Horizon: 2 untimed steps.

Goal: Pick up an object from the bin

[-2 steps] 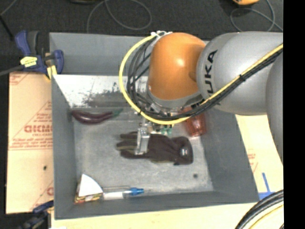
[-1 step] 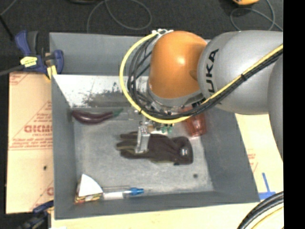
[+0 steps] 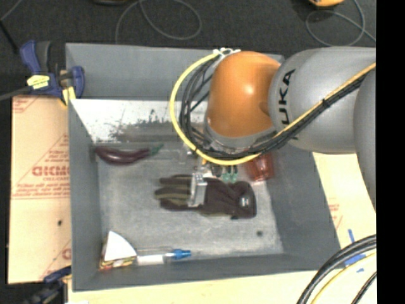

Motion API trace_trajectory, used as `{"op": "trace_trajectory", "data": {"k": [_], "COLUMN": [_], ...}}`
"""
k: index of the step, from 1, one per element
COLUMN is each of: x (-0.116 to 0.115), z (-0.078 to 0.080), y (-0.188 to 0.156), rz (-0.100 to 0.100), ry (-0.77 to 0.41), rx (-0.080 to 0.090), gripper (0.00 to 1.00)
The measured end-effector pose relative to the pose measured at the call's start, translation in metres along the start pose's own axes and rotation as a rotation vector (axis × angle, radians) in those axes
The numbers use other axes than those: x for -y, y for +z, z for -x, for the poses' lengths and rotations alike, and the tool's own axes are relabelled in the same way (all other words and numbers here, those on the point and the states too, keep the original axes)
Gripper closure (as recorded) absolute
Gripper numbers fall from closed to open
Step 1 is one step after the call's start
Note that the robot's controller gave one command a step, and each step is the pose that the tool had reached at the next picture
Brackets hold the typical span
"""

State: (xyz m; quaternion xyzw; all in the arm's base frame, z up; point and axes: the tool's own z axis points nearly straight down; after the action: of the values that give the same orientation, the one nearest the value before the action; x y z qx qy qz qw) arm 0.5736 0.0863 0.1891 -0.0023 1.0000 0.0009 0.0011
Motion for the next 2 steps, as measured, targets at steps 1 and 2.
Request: {"op": "trace_trajectory", "data": {"k": [1, 2], "x": [-0.001, 0.011], "z": [0.017, 0.019], "y": [0.03, 0.057], "rz": [-0.001, 0.001], "ry": [-0.015, 0.116], "rx": [0.003, 0.003], "gripper": [0.0, 0.0]}}
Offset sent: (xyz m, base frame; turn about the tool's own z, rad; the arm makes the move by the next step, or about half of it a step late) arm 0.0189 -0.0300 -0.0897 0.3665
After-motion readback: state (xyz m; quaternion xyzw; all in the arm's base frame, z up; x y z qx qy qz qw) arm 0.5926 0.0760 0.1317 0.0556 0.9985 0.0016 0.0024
